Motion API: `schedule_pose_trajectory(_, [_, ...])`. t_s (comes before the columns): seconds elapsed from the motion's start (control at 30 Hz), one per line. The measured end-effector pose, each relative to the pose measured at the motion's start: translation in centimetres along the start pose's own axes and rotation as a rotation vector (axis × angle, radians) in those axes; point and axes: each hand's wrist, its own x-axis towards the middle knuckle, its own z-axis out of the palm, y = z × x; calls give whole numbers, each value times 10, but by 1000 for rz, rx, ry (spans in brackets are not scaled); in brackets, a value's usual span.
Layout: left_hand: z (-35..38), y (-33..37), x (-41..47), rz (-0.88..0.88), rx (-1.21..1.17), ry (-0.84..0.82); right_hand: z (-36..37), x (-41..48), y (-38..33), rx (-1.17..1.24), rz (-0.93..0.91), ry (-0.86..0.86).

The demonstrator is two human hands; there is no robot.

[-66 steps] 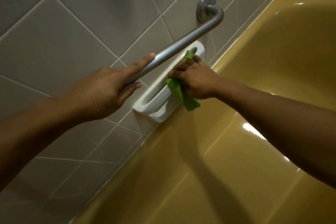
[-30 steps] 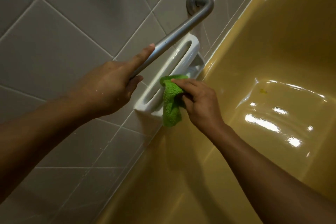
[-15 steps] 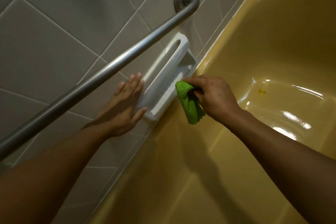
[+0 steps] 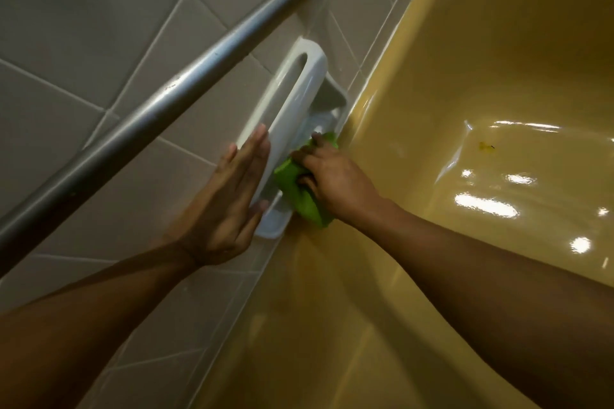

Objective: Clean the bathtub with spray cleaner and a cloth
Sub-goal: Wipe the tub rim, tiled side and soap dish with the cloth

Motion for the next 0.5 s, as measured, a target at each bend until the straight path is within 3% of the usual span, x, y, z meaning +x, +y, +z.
schedule_pose_trajectory(0.13, [-1, -2, 2, 42, 13, -39, 25, -5, 9, -194, -127, -15])
schedule_pose_trajectory(0.33, [-2, -3, 3, 40, 38, -52, 1, 7, 16, -435, -84, -226])
schedule_pose_trajectory(0.5, [1, -2, 3, 31, 42, -30, -20, 44, 34, -450, 53, -235])
